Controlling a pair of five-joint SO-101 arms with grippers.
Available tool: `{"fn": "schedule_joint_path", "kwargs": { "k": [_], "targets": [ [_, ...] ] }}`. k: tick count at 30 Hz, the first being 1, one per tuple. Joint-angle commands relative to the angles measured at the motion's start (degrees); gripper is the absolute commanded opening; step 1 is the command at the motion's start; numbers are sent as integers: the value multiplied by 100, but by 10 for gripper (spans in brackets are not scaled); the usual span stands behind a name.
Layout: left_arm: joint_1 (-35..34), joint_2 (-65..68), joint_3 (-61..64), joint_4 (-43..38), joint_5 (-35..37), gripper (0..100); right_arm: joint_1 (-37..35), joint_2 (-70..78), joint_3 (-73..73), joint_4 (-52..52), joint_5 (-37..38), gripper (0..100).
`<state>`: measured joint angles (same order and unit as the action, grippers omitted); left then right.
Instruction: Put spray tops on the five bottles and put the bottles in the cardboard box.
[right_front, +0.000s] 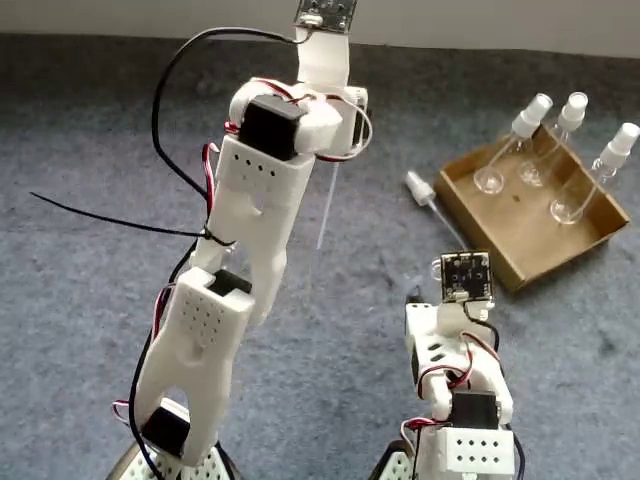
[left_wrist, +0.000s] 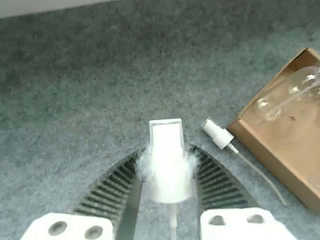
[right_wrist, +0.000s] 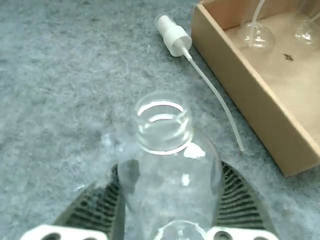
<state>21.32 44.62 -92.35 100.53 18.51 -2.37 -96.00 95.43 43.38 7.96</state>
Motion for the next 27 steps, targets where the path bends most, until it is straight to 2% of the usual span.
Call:
{"fn": "schedule_joint_path", "kwargs": {
  "k": [1,6,8,12,21,27],
  "targets": [
    [-31,-813,-251,44,-62,5,-171,-66,154,-637,0,135],
    [-40,-1033,-259,44,-1055,5,-180,-66,347,-752,9,135],
    [-40,-1130,-259,44,-1248,5,-180,-66,338,-752,9,135],
    [-57,-1376,-259,44,-1240,5,-277,-66,321,-752,9,135],
    [-75,-1868,-198,44,-1257,5,-1165,-66,295,-752,9,135],
    [-75,-2343,725,44,-1266,5,-1719,-66,295,-1200,9,135]
  ]
}}
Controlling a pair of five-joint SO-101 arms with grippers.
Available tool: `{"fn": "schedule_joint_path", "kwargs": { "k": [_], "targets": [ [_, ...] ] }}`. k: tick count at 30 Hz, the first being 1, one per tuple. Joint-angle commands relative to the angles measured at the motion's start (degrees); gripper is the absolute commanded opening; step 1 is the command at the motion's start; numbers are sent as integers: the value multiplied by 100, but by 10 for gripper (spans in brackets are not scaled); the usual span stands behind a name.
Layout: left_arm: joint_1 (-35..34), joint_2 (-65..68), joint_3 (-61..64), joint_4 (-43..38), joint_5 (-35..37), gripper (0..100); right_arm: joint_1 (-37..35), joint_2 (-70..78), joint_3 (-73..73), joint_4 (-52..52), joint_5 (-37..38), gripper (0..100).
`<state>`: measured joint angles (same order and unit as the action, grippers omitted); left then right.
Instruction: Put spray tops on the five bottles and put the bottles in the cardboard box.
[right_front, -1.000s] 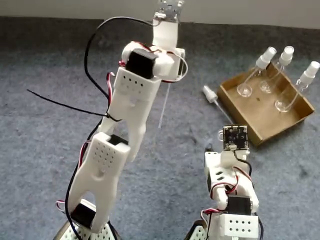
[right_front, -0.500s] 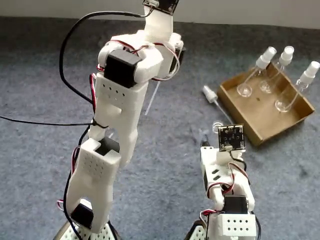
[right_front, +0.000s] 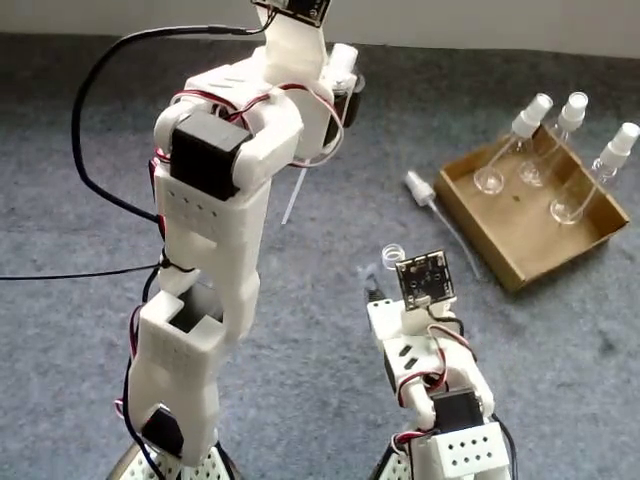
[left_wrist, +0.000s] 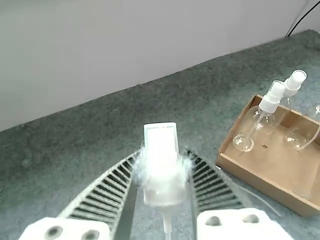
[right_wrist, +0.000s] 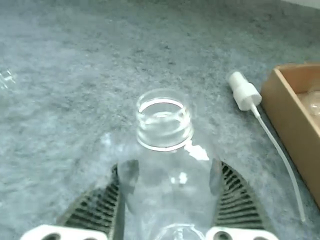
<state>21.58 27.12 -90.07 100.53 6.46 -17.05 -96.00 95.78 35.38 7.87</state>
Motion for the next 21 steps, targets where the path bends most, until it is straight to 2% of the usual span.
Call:
{"fn": "schedule_joint_path", "kwargs": {
  "k": [1,13,21],
  "targets": [
    [-101,-743,725,44,-62,5,-312,-66,268,-523,18,135],
    [-57,-2738,3785,9,-79,5,-787,-66,303,-1288,-18,135],
    [-48,-3275,4857,-70,-79,5,-787,-66,303,-1305,-18,135]
  ]
}}
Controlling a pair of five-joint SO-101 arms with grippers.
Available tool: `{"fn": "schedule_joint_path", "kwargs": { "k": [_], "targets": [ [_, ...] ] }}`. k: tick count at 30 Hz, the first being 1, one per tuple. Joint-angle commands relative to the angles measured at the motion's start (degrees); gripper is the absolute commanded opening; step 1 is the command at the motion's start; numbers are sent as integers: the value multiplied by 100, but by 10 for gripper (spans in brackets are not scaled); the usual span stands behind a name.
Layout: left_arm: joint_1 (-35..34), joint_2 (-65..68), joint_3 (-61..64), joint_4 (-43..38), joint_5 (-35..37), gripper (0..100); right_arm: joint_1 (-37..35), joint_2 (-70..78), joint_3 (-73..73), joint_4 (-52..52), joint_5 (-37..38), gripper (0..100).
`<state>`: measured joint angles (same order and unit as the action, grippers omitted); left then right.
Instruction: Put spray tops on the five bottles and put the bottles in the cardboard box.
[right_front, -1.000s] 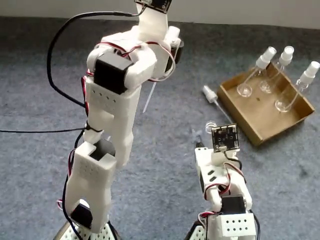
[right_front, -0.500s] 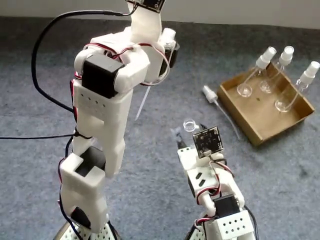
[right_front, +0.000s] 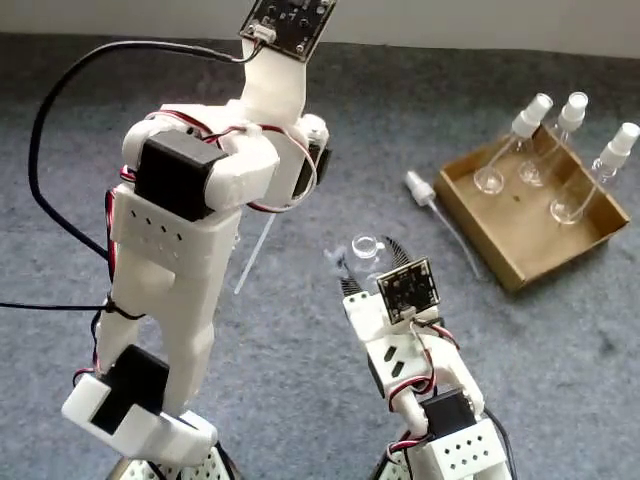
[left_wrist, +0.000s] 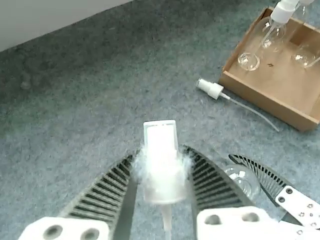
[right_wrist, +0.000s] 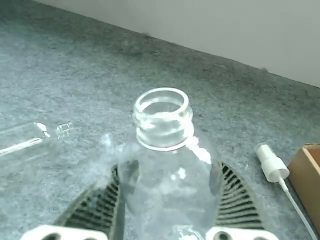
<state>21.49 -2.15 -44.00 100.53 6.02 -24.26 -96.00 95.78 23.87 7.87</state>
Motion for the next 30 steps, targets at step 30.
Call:
{"fn": "schedule_joint_path", "kwargs": {
  "k": [30],
  "targets": [
    [1086,-1138,716,-1424,642,5,-31,-66,505,-127,-1846,135]
  ]
}}
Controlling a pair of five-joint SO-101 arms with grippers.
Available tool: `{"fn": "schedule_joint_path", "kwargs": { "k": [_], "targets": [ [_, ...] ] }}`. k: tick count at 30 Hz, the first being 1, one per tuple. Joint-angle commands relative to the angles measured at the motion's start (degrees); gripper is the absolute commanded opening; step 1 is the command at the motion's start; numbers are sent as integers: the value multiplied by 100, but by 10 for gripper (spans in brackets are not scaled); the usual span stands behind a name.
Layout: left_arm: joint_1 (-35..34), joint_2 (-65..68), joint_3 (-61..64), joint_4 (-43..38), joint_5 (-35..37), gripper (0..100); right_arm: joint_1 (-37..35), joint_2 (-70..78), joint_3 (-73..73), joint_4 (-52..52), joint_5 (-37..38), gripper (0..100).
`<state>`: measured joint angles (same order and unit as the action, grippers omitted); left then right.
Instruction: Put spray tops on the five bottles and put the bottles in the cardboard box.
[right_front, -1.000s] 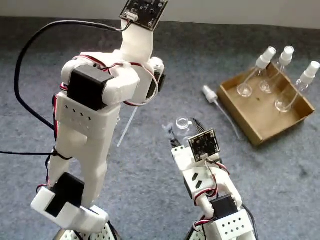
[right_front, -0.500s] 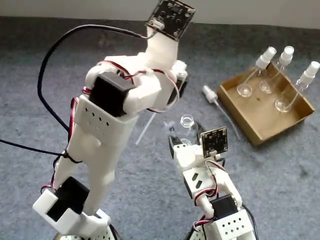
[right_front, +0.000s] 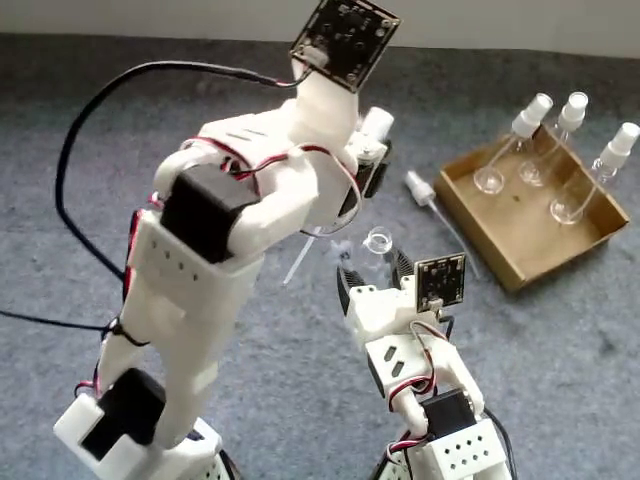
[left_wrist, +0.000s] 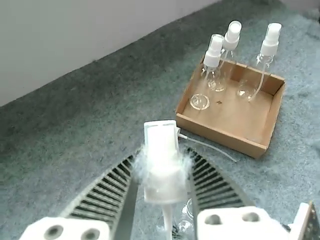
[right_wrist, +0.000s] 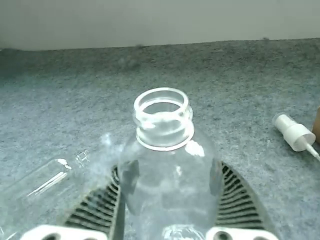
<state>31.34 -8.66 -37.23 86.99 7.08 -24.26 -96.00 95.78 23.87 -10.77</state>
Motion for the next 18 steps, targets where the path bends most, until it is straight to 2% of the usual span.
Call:
{"fn": "schedule_joint_path", "kwargs": {
  "k": [1,11,18],
  "targets": [
    [101,-567,163,-97,651,5,-31,-66,505,-127,18,135],
    [101,-840,1745,-624,747,5,-66,-66,699,-127,26,135],
    [110,-840,2211,-695,747,5,-48,-66,699,-127,26,135]
  ]
}}
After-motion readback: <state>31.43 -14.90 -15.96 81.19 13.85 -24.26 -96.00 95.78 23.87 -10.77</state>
